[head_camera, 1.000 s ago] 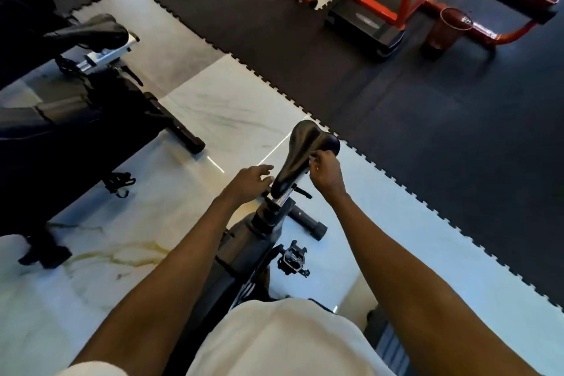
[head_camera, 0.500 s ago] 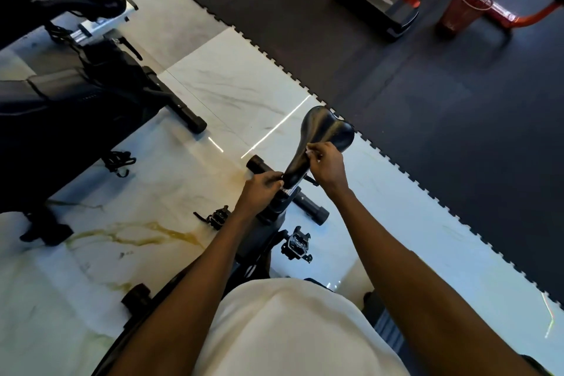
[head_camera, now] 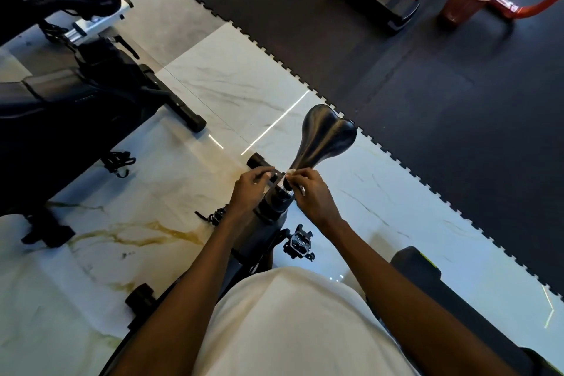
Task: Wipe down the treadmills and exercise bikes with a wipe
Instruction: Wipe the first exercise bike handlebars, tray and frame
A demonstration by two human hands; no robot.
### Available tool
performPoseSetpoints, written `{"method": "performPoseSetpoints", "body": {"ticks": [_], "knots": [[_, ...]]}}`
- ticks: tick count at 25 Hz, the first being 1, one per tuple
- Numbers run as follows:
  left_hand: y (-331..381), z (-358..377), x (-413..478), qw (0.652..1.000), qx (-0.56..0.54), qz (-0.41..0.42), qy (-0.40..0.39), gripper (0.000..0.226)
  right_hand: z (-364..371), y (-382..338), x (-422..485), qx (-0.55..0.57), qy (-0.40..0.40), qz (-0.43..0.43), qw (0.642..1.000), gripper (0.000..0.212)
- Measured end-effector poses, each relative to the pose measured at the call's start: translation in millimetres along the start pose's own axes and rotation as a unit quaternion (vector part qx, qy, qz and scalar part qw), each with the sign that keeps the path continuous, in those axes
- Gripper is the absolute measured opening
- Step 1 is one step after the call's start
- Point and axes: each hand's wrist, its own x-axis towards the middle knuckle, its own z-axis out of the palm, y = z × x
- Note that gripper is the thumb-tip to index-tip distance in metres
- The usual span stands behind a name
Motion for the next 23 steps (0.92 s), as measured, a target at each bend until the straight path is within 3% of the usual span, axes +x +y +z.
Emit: {"method": "performPoseSetpoints", "body": {"ticks": [3, 6, 12, 17, 19, 23], "knots": [[9, 16, -2, 0.999, -0.023, 0.011, -0.048, 0.027, 2, 7, -8, 0.129, 0.106, 0.121, 0.978, 0.016], [11, 26, -8, 0.999, -0.029, -0.005, -0.040, 0.033, 1, 14, 8, 0.187, 0.184, 0.221, 0.939, 0.015], [22, 47, -17, 0.998, 0.059, 0.025, 0.003, 0.047, -18, 29, 35, 0.146, 0.184, 0.205, 0.950, 0.014], [25, 75, -20, 0.987, 0.125, 0.088, 0.048, 0.053, -28, 45, 36, 0.084, 0.085, 0.079, 0.990, 0.019], [24, 83, -20, 0.981, 0.145, 0.108, 0.069, 0.053, -39, 63, 48, 0.073, 0.082, 0.060, 0.992, 0.017], [25, 96, -17, 0.970, 0.179, 0.110, 0.123, 0.052, -65, 100, 75, 0.114, 0.130, 0.125, 0.977, 0.013]]}}
